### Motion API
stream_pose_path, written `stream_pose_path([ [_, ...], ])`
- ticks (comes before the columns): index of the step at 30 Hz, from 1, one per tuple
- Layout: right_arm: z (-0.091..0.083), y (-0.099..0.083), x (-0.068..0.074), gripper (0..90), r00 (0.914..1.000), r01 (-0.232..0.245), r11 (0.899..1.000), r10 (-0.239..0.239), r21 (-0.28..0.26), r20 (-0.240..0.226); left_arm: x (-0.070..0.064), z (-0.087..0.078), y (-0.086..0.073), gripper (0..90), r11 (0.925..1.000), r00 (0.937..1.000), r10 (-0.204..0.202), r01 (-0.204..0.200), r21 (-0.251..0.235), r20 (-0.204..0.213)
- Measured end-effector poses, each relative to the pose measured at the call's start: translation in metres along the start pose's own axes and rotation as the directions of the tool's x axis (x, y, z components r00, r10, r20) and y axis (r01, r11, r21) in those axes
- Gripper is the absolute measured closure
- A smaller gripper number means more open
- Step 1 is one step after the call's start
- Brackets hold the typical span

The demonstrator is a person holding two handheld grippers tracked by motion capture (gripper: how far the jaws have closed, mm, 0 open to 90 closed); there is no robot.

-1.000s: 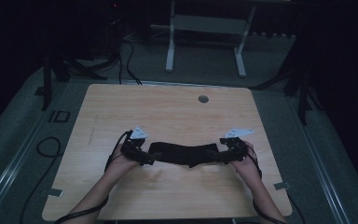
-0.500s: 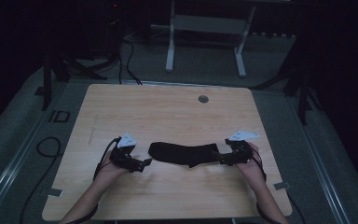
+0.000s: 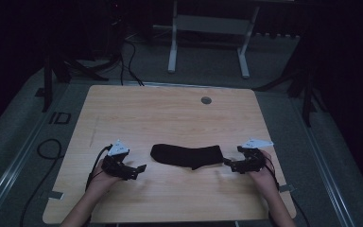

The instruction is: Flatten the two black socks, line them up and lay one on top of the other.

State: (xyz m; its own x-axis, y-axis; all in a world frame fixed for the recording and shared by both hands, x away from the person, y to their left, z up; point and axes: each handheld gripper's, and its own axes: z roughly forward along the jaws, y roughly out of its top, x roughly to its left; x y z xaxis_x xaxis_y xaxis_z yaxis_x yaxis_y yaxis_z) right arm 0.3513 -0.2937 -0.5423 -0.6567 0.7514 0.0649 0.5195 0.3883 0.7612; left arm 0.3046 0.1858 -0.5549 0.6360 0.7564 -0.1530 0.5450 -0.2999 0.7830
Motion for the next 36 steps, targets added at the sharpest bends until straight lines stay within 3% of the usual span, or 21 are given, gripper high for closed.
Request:
stream_pose_path([
  [13,-0.024,-0.029,-0.013,12.0,0.9973,-0.058,0.998,0.058,-0.006,0.045,0.007,-0.023,-0.027,1.9,0.9986,0.9984,-0.051,0.051,-0.015,-0.024],
  [24,-0.041,-0.046,-0.017,12.0,0.9927,-0.096,0.995,0.097,-0.018,0.071,0.010,-0.043,-0.044,1.9,0.9969,0.9958,-0.072,0.070,-0.037,-0.057],
  [36,-0.059,-0.066,-0.023,12.1,0.9821,-0.151,0.988,0.155,-0.041,0.107,0.019,-0.067,-0.060,1.9,0.9919,0.9900,-0.111,0.105,-0.072,-0.087],
])
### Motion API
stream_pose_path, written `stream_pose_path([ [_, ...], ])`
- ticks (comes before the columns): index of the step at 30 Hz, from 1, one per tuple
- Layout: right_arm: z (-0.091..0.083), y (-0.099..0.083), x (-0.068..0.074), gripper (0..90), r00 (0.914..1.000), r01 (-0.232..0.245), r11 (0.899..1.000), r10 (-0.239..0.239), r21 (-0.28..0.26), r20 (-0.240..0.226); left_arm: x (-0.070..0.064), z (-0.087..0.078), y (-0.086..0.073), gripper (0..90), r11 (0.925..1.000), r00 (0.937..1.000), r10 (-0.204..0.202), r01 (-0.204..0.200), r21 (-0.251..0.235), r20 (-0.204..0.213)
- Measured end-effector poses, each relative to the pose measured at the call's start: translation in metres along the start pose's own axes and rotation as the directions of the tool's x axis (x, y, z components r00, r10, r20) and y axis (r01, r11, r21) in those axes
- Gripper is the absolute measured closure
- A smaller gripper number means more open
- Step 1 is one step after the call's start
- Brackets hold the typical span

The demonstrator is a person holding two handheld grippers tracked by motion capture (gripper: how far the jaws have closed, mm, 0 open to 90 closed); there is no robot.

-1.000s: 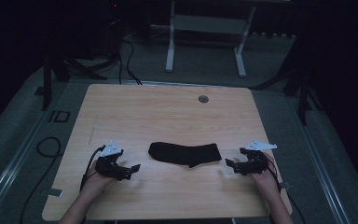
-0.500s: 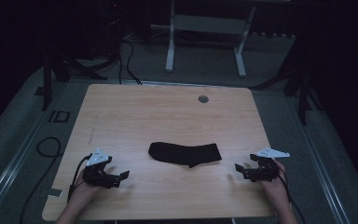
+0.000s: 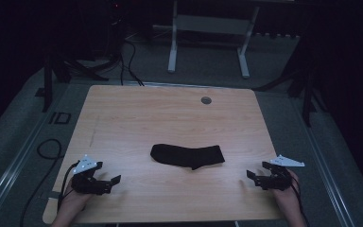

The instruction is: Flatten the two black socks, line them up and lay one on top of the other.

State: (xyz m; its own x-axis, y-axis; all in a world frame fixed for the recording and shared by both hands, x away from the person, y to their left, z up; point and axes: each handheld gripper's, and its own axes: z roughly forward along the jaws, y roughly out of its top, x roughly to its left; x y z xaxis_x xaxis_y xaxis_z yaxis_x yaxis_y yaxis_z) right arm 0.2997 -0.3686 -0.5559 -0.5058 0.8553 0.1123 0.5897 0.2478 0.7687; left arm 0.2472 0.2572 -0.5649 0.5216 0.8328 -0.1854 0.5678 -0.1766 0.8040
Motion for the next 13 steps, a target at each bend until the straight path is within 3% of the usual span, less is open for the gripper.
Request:
stream_pose_path([
  [7,-0.0022,-0.0048,0.0022,12.1,0.9997,0.012,1.000,-0.013,0.014,0.021,0.0048,-0.0107,-0.0088,1.9,0.9994,0.9996,-0.021,0.021,-0.028,-0.021],
  [13,-0.0047,-0.0071,-0.0003,13.0,0.9998,-0.008,1.000,0.009,-0.009,0.018,0.0043,-0.0103,-0.0110,1.9,0.9992,0.9996,-0.021,0.020,-0.034,-0.020],
])
